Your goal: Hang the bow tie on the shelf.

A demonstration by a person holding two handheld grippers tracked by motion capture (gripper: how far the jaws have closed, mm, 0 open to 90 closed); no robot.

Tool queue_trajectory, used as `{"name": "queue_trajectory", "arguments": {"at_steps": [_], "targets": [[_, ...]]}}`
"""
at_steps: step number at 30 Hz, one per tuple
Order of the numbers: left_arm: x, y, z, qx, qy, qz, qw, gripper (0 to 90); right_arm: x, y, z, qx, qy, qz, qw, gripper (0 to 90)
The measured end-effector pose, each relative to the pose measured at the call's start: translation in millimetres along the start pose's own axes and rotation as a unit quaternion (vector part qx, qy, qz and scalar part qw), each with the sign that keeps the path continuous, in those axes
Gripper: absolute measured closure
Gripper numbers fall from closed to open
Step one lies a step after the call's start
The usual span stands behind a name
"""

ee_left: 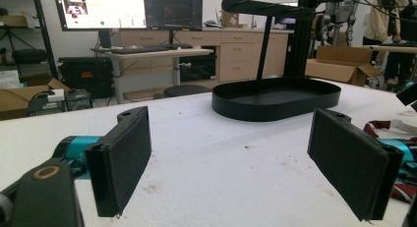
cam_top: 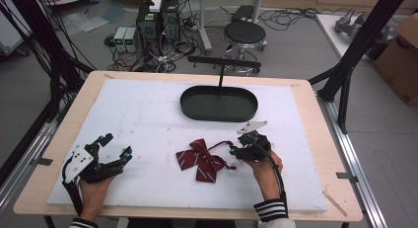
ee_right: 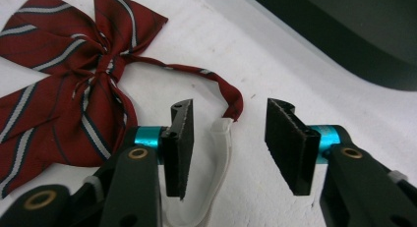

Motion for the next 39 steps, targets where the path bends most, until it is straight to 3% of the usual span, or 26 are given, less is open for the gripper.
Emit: {"name": "queue_trajectory", "arguments": {"at_steps": [2,8,11,20,28,35,39], "targets": [[0.0,0.1,0.0,0.0,0.0,0.001,1.0,17.1,0.7,3.5,0.3,-0.006,0.001,-0.02,0.9998,58.1],[0.1,0.0,0.1,0.0,0.0,0.001,1.0,17.1,1.2,9.2,-1.1,-0.01,0.006,-0.027,0.9996,60.2],[0.1,0.0,0.0,0.0,0.0,0.001,1.0,17.0,0.8,13.1,-1.6,-0.017,0.012,-0.046,0.9987,61.5],[0.1,0.2,0.1,-0.001,0.001,0.001,1.0,17.0,0.1,19.4,-5.7,-0.006,-0.008,-0.077,0.997,70.7],[0.1,0.1,0.1,-0.001,0.001,0.0,1.0,17.0,-0.5,22.5,-6.2,-0.009,-0.011,-0.098,0.9951,73.3],[0.1,0.1,0.1,-0.002,0.001,0.001,1.0,17.0,-3.9,25.2,-7.5,-0.014,-0.006,-0.103,0.9945,82.5],[0.1,0.1,0.1,-0.002,0.001,0.002,1.0,17.1,-5.4,25.6,-9.5,-0.008,-0.008,-0.105,0.9944,83.4]]}}
Point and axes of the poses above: each handheld gripper's, and its own axes: y roughly forward along the jaws, x roughly out of its underside, z roughly to its right, the point moved 1 cm from there along y, roughly forward along the jaws, and after that the axes turned 13 degrees about x, right-handed, at the moved point
